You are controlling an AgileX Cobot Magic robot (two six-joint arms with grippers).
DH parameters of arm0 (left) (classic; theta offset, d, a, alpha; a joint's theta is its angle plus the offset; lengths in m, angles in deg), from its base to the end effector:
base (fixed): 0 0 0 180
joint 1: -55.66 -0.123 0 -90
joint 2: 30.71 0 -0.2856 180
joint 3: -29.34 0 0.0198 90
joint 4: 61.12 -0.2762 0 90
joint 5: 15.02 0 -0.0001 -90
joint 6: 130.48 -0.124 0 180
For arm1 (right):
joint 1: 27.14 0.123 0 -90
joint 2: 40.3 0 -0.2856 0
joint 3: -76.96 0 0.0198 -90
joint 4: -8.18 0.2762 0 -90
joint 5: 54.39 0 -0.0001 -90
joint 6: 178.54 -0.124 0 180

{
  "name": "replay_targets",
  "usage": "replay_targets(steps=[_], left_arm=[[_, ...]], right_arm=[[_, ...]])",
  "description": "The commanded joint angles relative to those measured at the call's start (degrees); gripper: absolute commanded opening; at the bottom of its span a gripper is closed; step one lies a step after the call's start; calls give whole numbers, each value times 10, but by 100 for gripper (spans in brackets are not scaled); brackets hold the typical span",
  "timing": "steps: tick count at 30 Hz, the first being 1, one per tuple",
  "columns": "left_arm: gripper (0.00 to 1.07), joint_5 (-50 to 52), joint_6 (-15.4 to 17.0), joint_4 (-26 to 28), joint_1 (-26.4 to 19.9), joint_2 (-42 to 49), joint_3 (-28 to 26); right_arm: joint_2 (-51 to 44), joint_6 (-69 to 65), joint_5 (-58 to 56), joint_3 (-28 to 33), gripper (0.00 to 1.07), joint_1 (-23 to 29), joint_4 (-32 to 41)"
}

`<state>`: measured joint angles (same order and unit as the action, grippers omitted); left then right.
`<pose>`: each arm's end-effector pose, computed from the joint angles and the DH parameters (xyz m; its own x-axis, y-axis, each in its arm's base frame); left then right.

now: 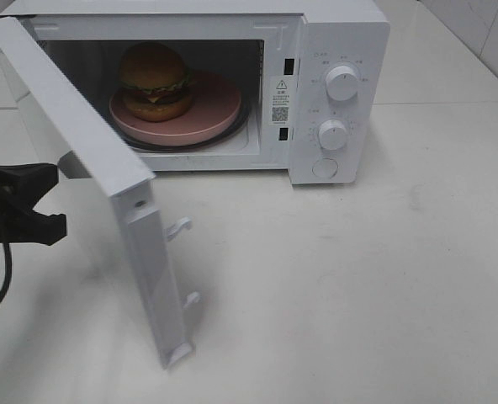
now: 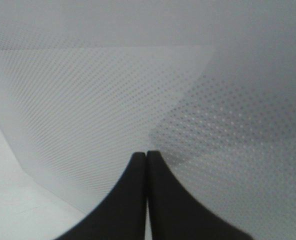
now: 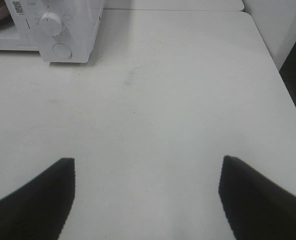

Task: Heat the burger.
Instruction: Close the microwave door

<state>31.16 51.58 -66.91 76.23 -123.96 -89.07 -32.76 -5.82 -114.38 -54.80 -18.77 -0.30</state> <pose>0.2483 -0.1028 0.1266 -0.2875 0.1442 -0.9469 0.4250 0.9052 0.0089 0.0469 -0.0091 0.2791 -0.4269 -0.0101 -0.9043 -0.0079 0.9999 -0.0074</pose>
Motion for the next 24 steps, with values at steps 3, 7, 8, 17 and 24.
replay_targets(steps=[3, 7, 8, 17, 24], left_arm=[[0, 21, -9, 29, 47, -37, -42], [0, 22, -21, 49, 64, -53, -65], [0, 21, -21, 64, 74, -66, -82], [0, 18, -28, 144, 113, -118, -171], [0, 12, -35, 190, 139, -166, -238]], right_arm=[[-15, 7, 6, 0, 76, -3, 0], [-15, 7, 6, 0, 76, -3, 0], [-15, 7, 6, 0, 76, -3, 0], [-15, 7, 6, 0, 76, -3, 0], [-15, 7, 6, 0, 76, -3, 0]])
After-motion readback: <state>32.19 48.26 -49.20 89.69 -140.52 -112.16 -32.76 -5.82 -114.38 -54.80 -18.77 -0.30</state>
